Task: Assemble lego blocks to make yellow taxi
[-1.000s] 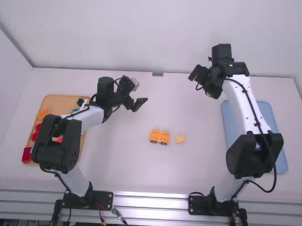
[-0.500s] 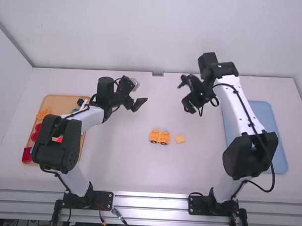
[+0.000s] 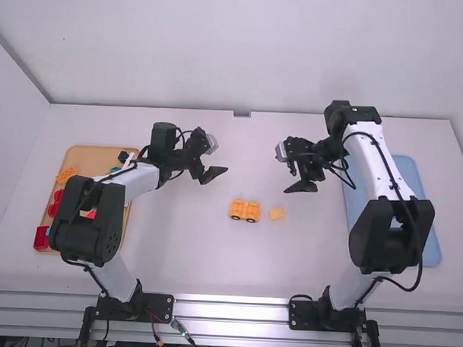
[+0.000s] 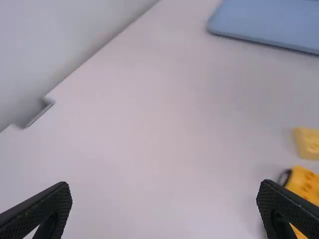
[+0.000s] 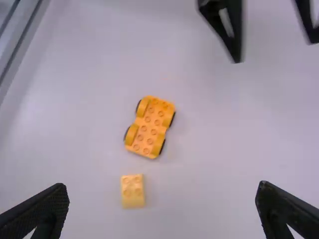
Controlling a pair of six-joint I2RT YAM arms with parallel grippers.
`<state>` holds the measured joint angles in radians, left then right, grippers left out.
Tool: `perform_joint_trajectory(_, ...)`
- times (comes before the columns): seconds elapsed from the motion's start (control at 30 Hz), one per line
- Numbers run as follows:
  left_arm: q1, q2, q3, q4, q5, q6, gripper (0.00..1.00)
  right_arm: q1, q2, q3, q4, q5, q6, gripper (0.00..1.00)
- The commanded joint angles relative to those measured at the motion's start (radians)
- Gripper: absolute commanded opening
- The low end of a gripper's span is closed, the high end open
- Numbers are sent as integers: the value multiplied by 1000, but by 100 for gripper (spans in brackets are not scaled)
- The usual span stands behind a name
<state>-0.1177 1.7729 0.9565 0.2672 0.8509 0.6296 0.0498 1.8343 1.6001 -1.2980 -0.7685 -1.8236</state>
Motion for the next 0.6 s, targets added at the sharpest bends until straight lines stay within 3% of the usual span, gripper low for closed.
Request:
perform_joint_trajectory(0.0, 5, 6, 4, -30, 219, 236, 99, -43, -9, -88, 58, -132, -63, 99)
perform_joint_trajectory(0.1, 5, 6, 3, -98, 333, 289, 99, -82, -9, -208, 210, -130, -63, 99)
perform_joint_trajectory(0.23, 5, 6, 3, -121, 387, 288, 99, -98, -9, -301, 279, -180, -66, 99)
perform_joint_trajectory(0.5, -6, 6, -14, -137, 391, 288, 99, -94, -9, -439, 461, -140, -18, 99)
perform_joint_trajectory(0.57, -16, 6, -38, -107, 387, 288, 99, -87, -9, -508, 616, -140, 97, 99)
